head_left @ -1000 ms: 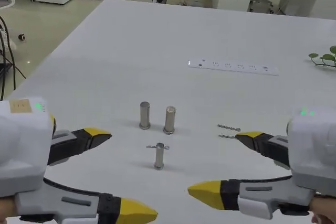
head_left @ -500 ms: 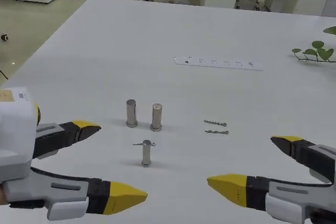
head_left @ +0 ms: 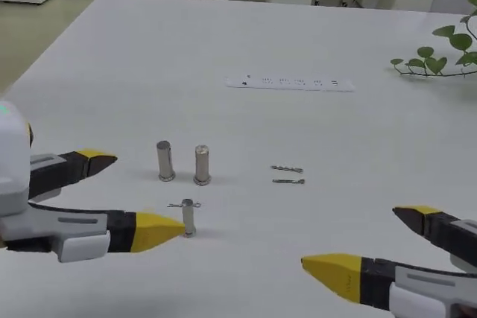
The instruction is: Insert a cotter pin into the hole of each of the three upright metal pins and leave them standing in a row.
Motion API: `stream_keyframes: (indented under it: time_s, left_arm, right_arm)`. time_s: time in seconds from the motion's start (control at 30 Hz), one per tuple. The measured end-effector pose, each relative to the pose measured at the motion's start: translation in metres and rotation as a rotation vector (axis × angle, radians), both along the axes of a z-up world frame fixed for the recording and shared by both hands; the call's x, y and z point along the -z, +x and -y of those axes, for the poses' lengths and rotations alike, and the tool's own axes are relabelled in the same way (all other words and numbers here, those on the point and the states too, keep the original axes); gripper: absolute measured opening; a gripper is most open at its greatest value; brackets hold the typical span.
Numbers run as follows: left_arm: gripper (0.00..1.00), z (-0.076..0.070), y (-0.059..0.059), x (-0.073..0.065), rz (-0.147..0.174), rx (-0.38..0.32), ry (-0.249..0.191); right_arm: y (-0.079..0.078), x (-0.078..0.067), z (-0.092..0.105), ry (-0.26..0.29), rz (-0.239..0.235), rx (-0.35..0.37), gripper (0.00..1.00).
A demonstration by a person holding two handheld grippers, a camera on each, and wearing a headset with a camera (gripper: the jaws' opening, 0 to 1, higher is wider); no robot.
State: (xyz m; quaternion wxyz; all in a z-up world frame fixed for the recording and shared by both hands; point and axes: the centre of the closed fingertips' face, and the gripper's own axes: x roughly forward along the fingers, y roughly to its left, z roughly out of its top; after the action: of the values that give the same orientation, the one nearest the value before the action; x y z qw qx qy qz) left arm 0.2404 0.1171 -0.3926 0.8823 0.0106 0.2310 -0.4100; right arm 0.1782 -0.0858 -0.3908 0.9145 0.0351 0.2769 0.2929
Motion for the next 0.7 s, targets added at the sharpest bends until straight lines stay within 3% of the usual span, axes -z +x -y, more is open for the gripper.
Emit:
stream_keyframes:
  time_s: [0.2,0.33,0.43,0.47,0.63,0.7]
  left_arm:
    - [0.87,-0.004,0.027,-0.01,0.03,-0.048,0.002]
    - [0.82,-0.007,0.043,-0.008,0.048,-0.086,0.023]
    - [0.75,-0.016,0.056,0.01,0.053,-0.12,0.142]
    - [0.74,-0.017,0.057,0.014,0.051,-0.121,0.158]
    - [0.64,-0.008,0.071,0.018,0.043,-0.135,0.072]
    - [0.58,-0.007,0.079,0.023,0.035,-0.126,0.062]
  right_arm:
    - [-0.005,-0.001,0.008,0.003,-0.005,0.027,0.96]
    - [-0.007,-0.001,0.012,0.004,-0.009,0.038,0.96]
    - [-0.007,-0.001,0.015,0.001,-0.01,0.046,0.95]
    - [-0.008,-0.001,0.017,0.001,-0.011,0.048,0.95]
    - [-0.008,-0.002,0.022,0.003,-0.012,0.058,0.94]
    - [-0.008,0.0,0.023,0.006,-0.018,0.057,0.93]
